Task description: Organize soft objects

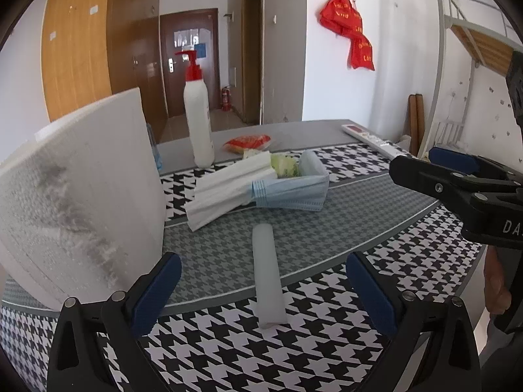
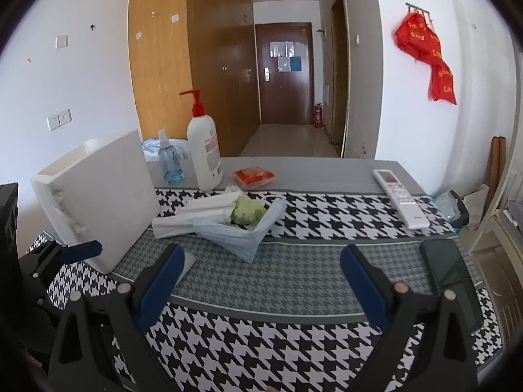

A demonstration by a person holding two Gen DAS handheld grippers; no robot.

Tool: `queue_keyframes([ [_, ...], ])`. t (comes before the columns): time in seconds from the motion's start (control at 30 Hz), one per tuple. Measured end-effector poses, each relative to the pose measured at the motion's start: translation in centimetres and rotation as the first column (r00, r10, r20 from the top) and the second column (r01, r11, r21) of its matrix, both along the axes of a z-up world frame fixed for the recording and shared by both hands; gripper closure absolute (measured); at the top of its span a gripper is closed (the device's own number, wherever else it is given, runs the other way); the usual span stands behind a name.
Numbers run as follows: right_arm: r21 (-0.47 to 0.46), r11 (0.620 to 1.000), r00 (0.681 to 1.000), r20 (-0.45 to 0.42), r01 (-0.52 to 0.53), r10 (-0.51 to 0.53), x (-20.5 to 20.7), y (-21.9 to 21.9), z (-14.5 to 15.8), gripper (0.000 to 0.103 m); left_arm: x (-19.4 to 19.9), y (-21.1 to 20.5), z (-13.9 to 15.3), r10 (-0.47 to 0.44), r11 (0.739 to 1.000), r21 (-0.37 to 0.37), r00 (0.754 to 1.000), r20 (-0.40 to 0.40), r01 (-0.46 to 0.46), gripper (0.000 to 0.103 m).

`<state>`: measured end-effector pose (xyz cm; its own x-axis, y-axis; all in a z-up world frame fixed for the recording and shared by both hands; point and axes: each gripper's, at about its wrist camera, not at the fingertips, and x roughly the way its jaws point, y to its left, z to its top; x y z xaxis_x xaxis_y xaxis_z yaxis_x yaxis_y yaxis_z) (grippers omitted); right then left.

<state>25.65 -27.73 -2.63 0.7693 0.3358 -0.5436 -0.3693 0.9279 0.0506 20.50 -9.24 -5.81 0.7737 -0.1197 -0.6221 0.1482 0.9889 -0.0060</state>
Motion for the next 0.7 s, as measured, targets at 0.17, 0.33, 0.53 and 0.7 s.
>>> queue_keyframes([
  [0.17, -0.007, 1.0, 1.0, -0.019, -0.018, 0.017, 0.7, 0.5, -0.6, 0.005, 0.6, 0.2, -1.1, 0.011, 1.0, 0.001, 0.999, -0.054, -0.01, 0.012],
  [0.33, -0.018, 0.999, 0.999, -0.033, -0.035, 0.034, 1.4, 1.0, -0.9, 0.005, 1.2, 0.3, -2.3, 0.014, 1.0, -0.01, 0.993, -0.118, -0.016, 0.024],
  [0.53, -0.036, 0.998, 0.998, -0.049, -0.043, 0.041, 2.1, 1.4, -1.2, 0.005, 1.6, 0.2, -3.2, 0.018, 1.0, -0.008, 0.988, -0.155, -0.019, 0.039],
  [0.7, -0.045, 0.997, 0.997, -0.061, -0.056, 0.053, 2.7, 1.9, -1.5, 0.005, 1.7, 0.1, -3.7, 0.018, 1.0, -0.013, 0.982, -0.19, -0.021, 0.045],
])
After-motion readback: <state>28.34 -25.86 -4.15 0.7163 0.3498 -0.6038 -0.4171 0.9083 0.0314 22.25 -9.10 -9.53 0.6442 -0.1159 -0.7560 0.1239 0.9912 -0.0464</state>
